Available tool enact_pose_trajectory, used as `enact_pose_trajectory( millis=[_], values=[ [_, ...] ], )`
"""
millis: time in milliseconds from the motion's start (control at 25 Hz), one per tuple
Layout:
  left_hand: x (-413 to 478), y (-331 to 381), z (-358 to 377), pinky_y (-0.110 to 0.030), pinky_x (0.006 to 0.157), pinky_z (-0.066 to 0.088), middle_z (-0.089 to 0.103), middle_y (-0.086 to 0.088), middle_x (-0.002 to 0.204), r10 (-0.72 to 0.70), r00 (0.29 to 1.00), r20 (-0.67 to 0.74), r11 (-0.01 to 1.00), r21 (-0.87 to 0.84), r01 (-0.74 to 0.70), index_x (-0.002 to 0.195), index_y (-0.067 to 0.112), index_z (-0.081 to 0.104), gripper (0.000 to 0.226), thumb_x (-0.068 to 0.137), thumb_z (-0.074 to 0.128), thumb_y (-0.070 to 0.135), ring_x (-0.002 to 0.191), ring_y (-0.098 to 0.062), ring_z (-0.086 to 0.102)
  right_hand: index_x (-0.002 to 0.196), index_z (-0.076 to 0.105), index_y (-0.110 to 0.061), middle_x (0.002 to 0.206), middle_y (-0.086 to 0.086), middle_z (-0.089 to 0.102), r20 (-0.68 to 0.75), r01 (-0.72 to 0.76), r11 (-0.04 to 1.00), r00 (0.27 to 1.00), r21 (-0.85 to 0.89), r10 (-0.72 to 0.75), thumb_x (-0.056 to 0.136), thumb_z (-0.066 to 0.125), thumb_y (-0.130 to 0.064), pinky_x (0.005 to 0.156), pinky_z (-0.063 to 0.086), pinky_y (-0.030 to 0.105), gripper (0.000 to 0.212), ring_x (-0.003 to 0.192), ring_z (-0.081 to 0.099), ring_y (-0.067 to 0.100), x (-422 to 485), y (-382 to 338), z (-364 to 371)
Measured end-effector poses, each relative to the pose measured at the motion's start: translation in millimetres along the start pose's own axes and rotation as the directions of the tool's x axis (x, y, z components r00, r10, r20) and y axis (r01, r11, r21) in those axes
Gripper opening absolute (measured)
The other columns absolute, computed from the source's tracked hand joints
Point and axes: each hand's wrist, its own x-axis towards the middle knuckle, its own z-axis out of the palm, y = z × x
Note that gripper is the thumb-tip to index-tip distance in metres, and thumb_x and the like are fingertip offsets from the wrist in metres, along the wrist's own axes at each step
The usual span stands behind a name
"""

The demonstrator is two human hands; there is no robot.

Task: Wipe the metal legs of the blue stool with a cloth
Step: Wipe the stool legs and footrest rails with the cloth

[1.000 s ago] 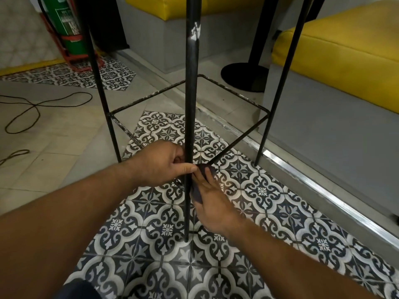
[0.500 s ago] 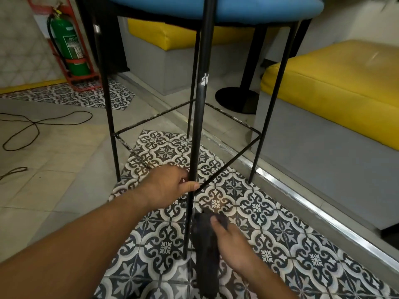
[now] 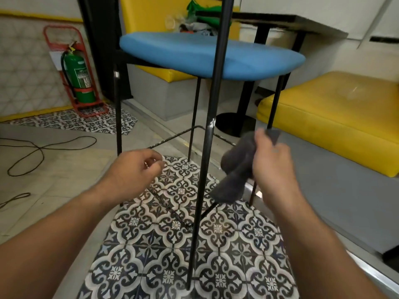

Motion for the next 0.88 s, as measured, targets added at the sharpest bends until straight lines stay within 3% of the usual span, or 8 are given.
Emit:
enact_pose_trajectory(
  millis=[120, 280, 440, 520, 600, 680, 800, 880],
  values=[
    [0.1, 1.9, -14.6, -0.021, 0.062, 0.047, 0.066, 0.018, 0.085, 0.007, 0.998, -0.066, 1.0, 0.002, -0.007, 0.105, 0.032, 0.068, 0.021, 0.092, 0.056, 0.043, 0.076, 0.001, 0.061, 0.093, 0.06, -0.026, 0.082, -0.013, 0.068, -0.049, 0.086, 0.933, 0.996, 0.35, -0.073, 0.092, 0.041, -0.059, 0.07, 0.047, 0.029, 0.039, 0.074, 0.063, -0.006, -2.5, -48.1, 43.7],
    [-7.2, 0.8, -22.6, -0.02, 0.059, 0.045, 0.067, 0.017, 0.077, 0.01, 0.993, -0.12, 1.0, -0.015, -0.011, 0.098, 0.032, 0.069, 0.016, 0.094, 0.054, 0.038, 0.071, 0.002, 0.06, 0.149, 0.015, -0.039, 0.154, -0.008, 0.026, -0.129, 0.507, 0.86, 0.858, 0.063, -0.497, 0.094, 0.025, -0.062, 0.102, 0.024, 0.021, 0.06, 0.133, 0.029, 0.004, -29.2, -37.8, 111.3],
    [-17.7, -5.5, -30.2, -0.022, 0.058, 0.043, 0.066, 0.017, 0.072, 0.021, 0.989, -0.149, 0.998, -0.055, -0.029, 0.09, 0.041, 0.065, 0.018, 0.096, 0.048, 0.043, 0.07, 0.003, 0.06, 0.149, -0.007, -0.042, 0.147, 0.006, 0.031, -0.118, 0.526, 0.788, 0.803, -0.32, -0.584, 0.091, 0.032, -0.049, 0.09, 0.05, 0.036, 0.07, 0.114, 0.049, 0.019, -25.0, 13.9, 124.2],
    [-20.0, -8.7, -33.9, -0.026, 0.062, 0.049, 0.067, 0.014, 0.072, -0.003, 0.99, -0.143, 0.997, -0.08, -0.008, 0.086, 0.043, 0.063, 0.023, 0.097, 0.043, 0.045, 0.071, 0.0, 0.062, 0.144, 0.017, -0.047, 0.127, 0.003, 0.057, -0.132, 0.369, 0.924, 0.915, -0.105, -0.381, 0.086, 0.029, -0.065, 0.079, 0.055, 0.032, 0.062, 0.097, 0.059, 0.012, -20.7, 26.7, 124.2],
    [-20.6, -9.2, -34.8, -0.029, 0.066, 0.052, 0.068, 0.013, 0.073, -0.019, 0.99, -0.141, 0.996, -0.086, 0.007, 0.087, 0.04, 0.064, 0.026, 0.098, 0.042, 0.045, 0.07, -0.004, 0.063, 0.112, 0.058, -0.026, 0.092, 0.0, 0.071, -0.096, 0.127, 0.985, 0.989, 0.119, -0.116, 0.081, 0.021, -0.079, 0.069, 0.054, 0.033, 0.071, 0.084, 0.066, 0.014, -8.7, 28.4, 115.0],
    [-24.9, -4.9, -33.2, -0.027, 0.066, 0.051, 0.068, 0.011, 0.073, -0.015, 0.991, -0.13, 0.997, -0.073, 0.005, 0.086, 0.035, 0.065, 0.028, 0.098, 0.041, 0.045, 0.071, -0.005, 0.062, 0.082, 0.062, -0.019, 0.066, -0.005, 0.068, -0.006, -0.03, 0.98, 0.999, 0.198, 0.031, 0.087, 0.022, -0.075, 0.056, 0.044, 0.025, 0.069, 0.066, 0.064, 0.008, 2.3, 15.1, 101.1],
    [-24.0, 13.2, -35.8, -0.038, 0.066, 0.052, 0.068, -0.002, 0.076, 0.03, 0.994, -0.104, 0.998, -0.051, -0.036, 0.089, 0.019, 0.067, 0.04, 0.099, 0.038, 0.046, 0.075, -0.02, 0.064, 0.087, 0.063, -0.018, 0.067, -0.007, 0.066, -0.024, 0.09, 0.962, 0.996, 0.256, -0.087, 0.09, 0.021, -0.071, 0.046, 0.04, 0.014, 0.067, 0.057, 0.059, -0.004, 6.2, -17.8, 98.2],
    [-9.8, 33.4, -50.3, -0.044, 0.064, 0.052, 0.066, -0.008, 0.077, 0.081, 0.981, -0.177, 0.994, -0.059, -0.093, 0.087, 0.015, 0.065, 0.045, 0.099, 0.037, 0.047, 0.073, -0.024, 0.062, 0.12, 0.051, -0.022, 0.103, -0.006, 0.065, -0.101, 0.263, 0.955, 0.963, 0.139, -0.251, 0.09, 0.022, -0.071, 0.064, 0.041, 0.008, 0.064, 0.076, 0.053, -0.014, -3.0, -31.8, 108.3]
  ],
)
